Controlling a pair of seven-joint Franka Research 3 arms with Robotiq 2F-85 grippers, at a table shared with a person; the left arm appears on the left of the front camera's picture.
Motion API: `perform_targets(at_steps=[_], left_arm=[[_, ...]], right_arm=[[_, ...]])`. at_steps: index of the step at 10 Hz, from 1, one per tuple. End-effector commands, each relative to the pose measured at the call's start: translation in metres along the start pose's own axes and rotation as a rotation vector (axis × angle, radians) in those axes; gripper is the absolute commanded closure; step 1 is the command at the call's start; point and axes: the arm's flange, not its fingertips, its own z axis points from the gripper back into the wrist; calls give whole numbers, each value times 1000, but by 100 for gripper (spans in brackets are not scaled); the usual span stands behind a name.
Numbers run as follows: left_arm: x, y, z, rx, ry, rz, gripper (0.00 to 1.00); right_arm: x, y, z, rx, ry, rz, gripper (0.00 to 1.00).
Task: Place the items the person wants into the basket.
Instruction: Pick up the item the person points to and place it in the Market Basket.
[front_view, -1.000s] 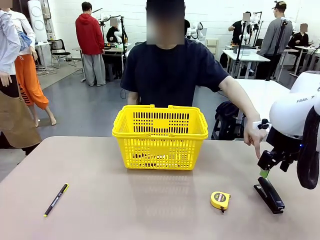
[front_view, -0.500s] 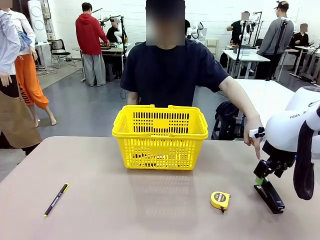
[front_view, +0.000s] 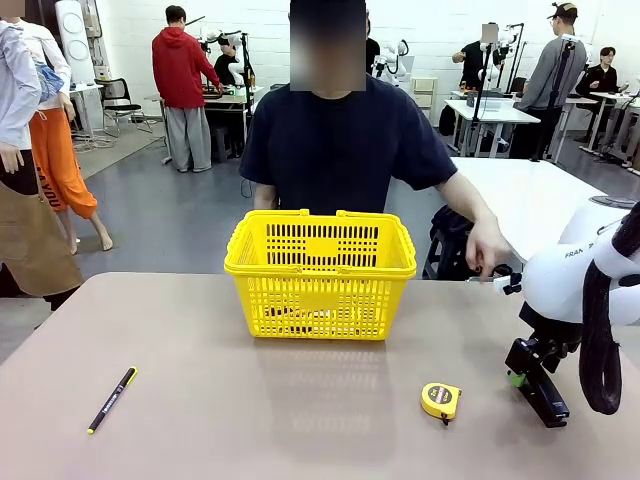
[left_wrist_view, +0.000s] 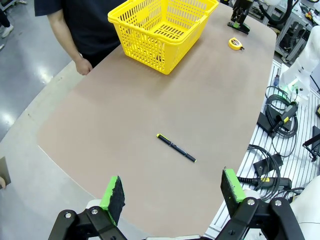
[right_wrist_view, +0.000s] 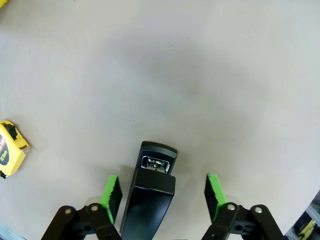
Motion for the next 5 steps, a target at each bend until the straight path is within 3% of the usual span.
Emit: perform_targets(at_steps=[1,3,4,5], left_arm=[[-3,0,-1,-3,-16,-24,0],[-3,0,-1,-3,-16,-24,0],[-3,0,-1,-3,-16,-24,0],[-3,0,-1,-3,-16,-24,0]], right_arm=[[0,-3,3,-23,-26,26,100],[-1,-4,3,-23,-21,23,100],[0,-5,3,-22,-20,21,84],[0,-5,4,-21,-19,20,94]])
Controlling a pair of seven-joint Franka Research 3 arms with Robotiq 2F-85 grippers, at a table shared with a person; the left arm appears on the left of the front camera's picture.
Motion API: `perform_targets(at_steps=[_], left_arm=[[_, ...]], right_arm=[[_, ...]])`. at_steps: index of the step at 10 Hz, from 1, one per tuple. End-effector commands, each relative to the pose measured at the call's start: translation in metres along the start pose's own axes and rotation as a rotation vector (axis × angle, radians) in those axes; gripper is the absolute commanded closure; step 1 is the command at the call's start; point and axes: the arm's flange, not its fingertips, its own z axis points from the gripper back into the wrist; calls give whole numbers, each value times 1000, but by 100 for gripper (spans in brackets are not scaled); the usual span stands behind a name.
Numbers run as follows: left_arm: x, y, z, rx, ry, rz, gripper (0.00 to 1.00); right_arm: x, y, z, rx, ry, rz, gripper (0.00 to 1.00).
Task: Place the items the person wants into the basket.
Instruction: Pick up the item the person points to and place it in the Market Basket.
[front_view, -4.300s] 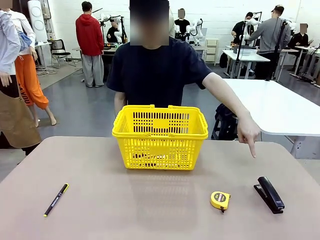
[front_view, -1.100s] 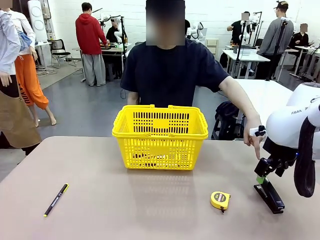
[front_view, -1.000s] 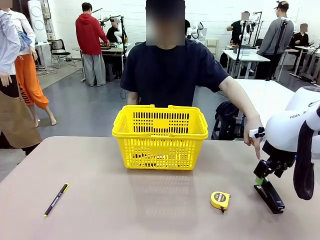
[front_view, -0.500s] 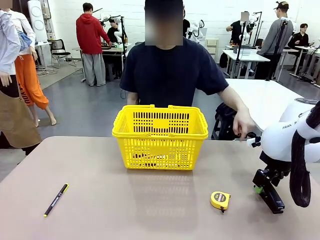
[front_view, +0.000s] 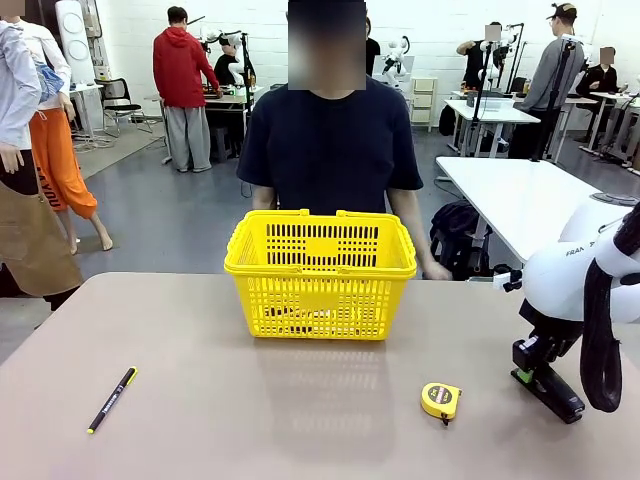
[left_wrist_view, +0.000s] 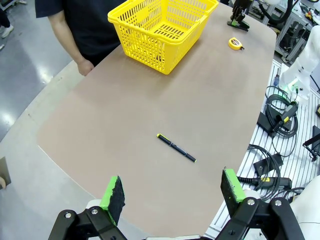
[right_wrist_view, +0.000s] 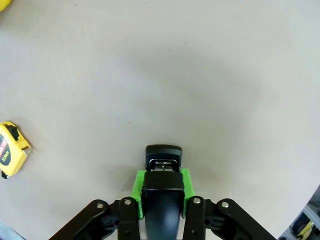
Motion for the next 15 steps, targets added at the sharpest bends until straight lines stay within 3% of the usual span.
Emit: perform_targets(at_steps=[1,3,4,7,9,11,15], left_arm=[[-3,0,-1,-3,-17,-22,0],[-3,0,-1,-3,-17,-22,0],[-3,0,-1,-3,-17,-22,0],[-3,0,-1,-3,-17,-22,0],[-3,0,-1,-3,-17,-22,0],[-3,0,-1,-3,-17,-22,0],[-3,0,-1,-3,-17,-22,0]], right_arm=[[-2,-4,0,-14,-10,17,100],[-2,-1,15,10,-6,2,100],[-6,14,60,56,-10,25,100],[-5,56,223,40,-34,7,100],[-2,81,299,28,-34,-24,100],[2,91,332,32,-44,-63,100],[-17,94,344,3,-60,-28,100]])
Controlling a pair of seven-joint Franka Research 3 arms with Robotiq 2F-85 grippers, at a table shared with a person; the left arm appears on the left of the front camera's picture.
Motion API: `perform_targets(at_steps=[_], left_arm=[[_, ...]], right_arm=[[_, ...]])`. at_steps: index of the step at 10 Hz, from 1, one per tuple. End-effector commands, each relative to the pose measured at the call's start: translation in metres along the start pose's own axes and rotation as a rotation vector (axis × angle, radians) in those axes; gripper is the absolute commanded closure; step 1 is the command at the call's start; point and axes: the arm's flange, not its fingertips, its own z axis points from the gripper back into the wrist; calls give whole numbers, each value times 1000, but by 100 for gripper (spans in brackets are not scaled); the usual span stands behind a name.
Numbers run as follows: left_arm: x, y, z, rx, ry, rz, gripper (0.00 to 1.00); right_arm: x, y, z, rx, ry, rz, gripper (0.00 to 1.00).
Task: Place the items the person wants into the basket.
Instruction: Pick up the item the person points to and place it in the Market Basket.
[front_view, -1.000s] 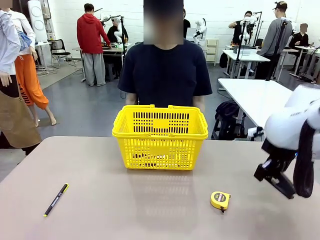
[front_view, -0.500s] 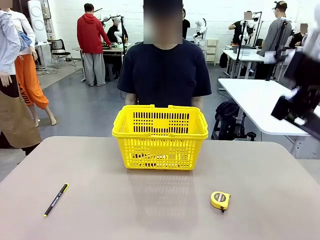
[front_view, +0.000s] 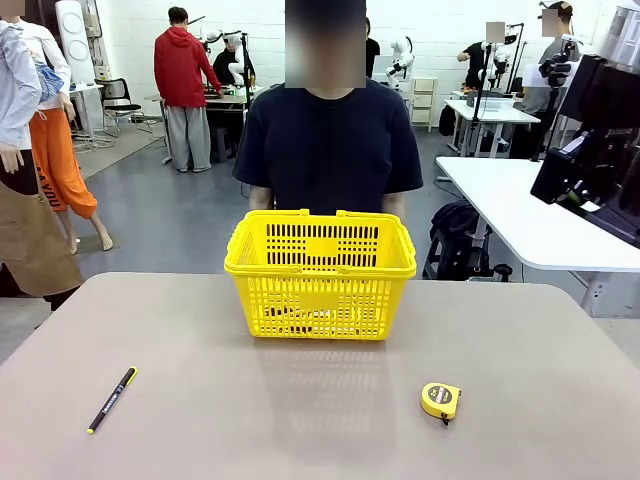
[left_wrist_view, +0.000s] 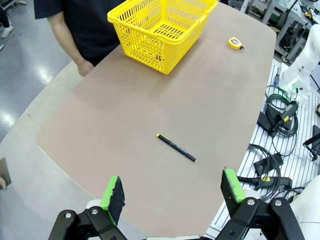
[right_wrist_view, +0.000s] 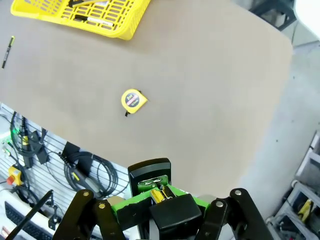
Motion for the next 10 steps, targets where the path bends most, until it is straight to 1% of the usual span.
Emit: perform_targets(at_steps=[1,5,6,7,8,9,10], left_arm=[[-3,0,0,-3,-18,-19,0],[-3,0,0,-3,-18,-19,0],[-3,0,0,-3,-18,-19,0],[-3,0,0,-3,-18,-19,0],[-3,0,0,-3,-18,-19,0],[-3,0,0,-3,-18,-19,0],[-3,0,0,-3,-18,-19,0]], right_arm=[[-7,1,-1,-8,-5,16,100],[-4,1,3,-3,-8,0,100],[48,24,14,-63,35,139,100],[101,46,13,-99,112,376,100],[157,66,2,-112,155,557,100],[201,78,-13,-106,182,629,100],[238,88,-31,-112,186,700,100]])
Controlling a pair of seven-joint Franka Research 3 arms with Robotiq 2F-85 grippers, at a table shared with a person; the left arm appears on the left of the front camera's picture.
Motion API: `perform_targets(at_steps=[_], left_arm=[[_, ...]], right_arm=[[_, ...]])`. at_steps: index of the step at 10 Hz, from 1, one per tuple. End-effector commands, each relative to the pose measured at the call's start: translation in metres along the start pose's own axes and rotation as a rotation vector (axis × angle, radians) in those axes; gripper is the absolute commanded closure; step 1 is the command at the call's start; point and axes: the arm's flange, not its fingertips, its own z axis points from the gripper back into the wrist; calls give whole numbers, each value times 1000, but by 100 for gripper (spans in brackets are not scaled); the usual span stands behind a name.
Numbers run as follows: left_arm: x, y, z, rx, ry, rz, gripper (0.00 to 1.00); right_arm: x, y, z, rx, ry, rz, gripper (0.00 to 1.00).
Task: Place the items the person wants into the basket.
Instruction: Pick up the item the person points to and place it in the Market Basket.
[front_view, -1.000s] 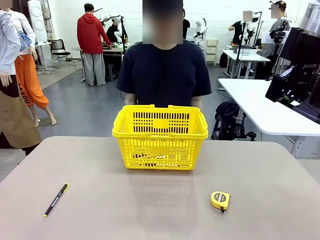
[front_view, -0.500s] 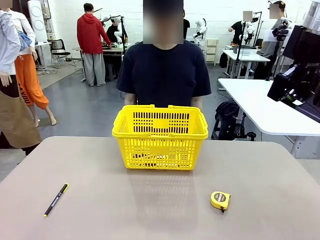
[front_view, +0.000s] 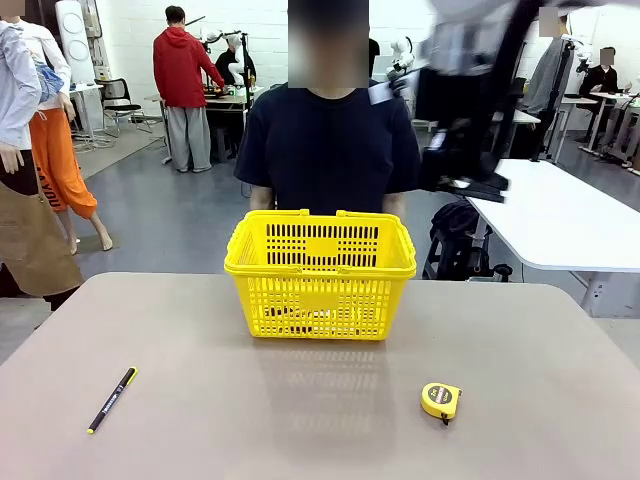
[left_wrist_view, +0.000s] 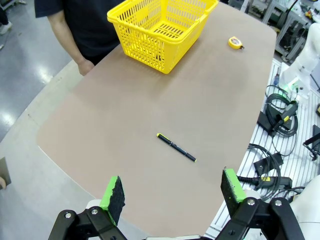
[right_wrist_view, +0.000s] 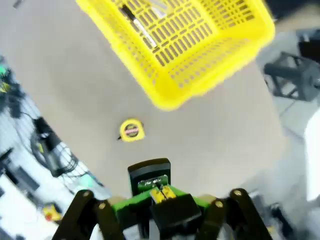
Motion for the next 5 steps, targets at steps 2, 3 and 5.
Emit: perform_targets(at_steps=[2,3,5], left_arm=[[-3,0,0,-3,-20,-20,0],[-3,0,0,-3,-20,-20,0],[-3,0,0,-3,-20,-20,0]], right_arm=[[90,-51,4,-108,4,286,100],[109,-52,-6,-111,-35,345,100],[140,-44,-26,-85,-79,449,100]])
